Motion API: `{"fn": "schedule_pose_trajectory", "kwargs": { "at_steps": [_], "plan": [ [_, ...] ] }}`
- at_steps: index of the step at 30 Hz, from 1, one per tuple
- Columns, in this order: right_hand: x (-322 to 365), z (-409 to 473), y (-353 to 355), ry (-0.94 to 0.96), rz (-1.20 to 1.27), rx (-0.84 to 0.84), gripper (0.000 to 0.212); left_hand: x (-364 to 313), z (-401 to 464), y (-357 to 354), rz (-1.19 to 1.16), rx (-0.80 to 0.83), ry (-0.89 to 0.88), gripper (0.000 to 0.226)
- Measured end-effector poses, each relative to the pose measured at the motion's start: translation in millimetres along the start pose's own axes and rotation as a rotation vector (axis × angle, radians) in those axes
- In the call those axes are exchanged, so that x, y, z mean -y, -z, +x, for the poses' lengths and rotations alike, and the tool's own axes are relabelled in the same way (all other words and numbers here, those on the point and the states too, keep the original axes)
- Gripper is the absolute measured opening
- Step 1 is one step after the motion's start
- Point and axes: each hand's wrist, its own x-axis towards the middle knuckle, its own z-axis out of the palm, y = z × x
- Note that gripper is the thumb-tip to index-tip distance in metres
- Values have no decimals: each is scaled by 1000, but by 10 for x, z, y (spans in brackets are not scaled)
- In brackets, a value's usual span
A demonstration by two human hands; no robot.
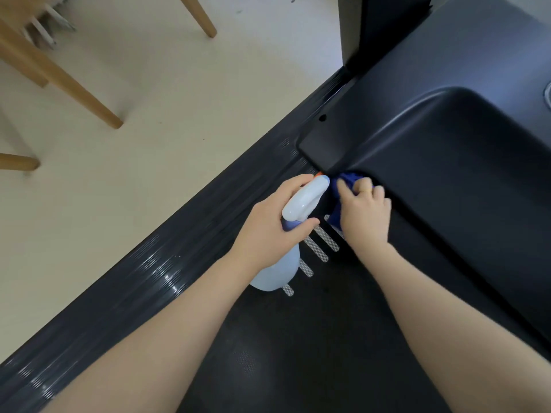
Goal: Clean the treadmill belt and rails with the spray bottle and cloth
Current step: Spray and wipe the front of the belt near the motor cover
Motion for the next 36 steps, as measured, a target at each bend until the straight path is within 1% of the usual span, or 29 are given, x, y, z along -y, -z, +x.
{"fn": "schedule_pose_trajectory", "kwargs": {
  "at_steps": [1, 3, 4, 5, 6, 7, 9, 10, 11, 12, 13, 15, 16, 17, 18, 20, 21, 22, 23, 25, 27, 28, 29, 31, 32, 33, 34, 35, 36],
  "plan": [
    [99, -81, 6, 84, 53, 18, 36, 0, -12, -20, -15, -8, 18, 59],
    [194, -210, 45, 336, 158, 33, 43, 3, -38, -70, -11, -21, 22, 56],
    [176, -207, 69, 439, 183, 19, 40, -1, -47, -90, 2, -25, 18, 55],
    [120, -156, 74, 487, 185, -2, 33, -2, -52, -101, 18, -28, 11, 54],
    [52, -96, 57, 477, 160, -16, 26, 4, -51, -107, 28, -26, 3, 52],
    [-2, -32, 37, 407, 114, -27, 25, 12, -44, -110, 34, -16, -5, 49],
    [-11, 34, 6, 138, 38, -8, 28, 15, -35, -108, 44, 3, -7, 46],
    [51, 24, 4, 34, 46, -6, 30, 16, -29, -109, 34, 5, 1, 47],
    [135, -8, 19, -20, 64, -22, 31, 22, -25, -107, 8, 1, 11, 47],
    [214, -51, 28, -8, 90, -35, 28, 30, -22, -107, -24, -6, 26, 48],
    [257, -102, 43, 72, 115, -19, 27, 37, -24, -104, -52, -16, 44, 48],
    [178, -149, 44, 305, 151, 49, 41, 51, -27, -90, -87, -26, 76, 49],
    [76, -102, 47, 359, 140, 91, 47, 65, -31, -80, -99, -29, 86, 49],
    [-39, -17, 44, 342, 109, 126, 47, 76, -38, -71, -108, -29, 93, 50],
    [-126, 69, 41, 254, 75, 145, 42, 84, -51, -64, -113, -26, 98, 51],
    [-157, 154, 37, -26, 22, 122, 34, 91, -72, -64, -109, -7, 97, 51],
    [-80, 131, 44, -81, 23, 92, 31, 91, -78, -69, -104, 4, 97, 50],
    [27, 83, 60, -40, 54, 55, 27, 91, -77, -77, -97, 12, 102, 51],
    [139, 2, 74, 55, 101, 42, 24, 94, -72, -81, -88, 23, 105, 51],
    [246, -180, 107, 292, 187, 87, 24, 102, -55, -95, -46, 59, 92, 52],
    [170, -167, 137, 398, 203, 117, 21, 110, -54, -112, 7, 90, 64, 54],
    [99, -103, 123, 372, 186, 96, 15, 112, -59, -117, 28, 94, 41, 54],
    [40, -32, 99, 301, 153, 59, 17, 115, -64, -122, 47, 95, 15, 54],
    [35, 33, 55, 83, 90, 43, 34, 121, -75, -127, 82, 102, -17, 54],
    [99, 33, 70, -15, 84, 36, 31, 124, -78, -129, 87, 100, -16, 54],
    [179, -9, 82, -64, 100, 43, 23, 124, -79, -135, 84, 94, -9, 53],
    [252, -83, 109, -64, 138, 90, 18, 124, -79, -140, 80, 89, 0, 53],
    [303, -179, 140, -1, 180, 142, 21, 131, -82, -147, 85, 90, 8, 54],
    [296, -258, 187, 113, 197, 169, 25, 137, -85, -149, 92, 95, 15, 54]
  ]
}}
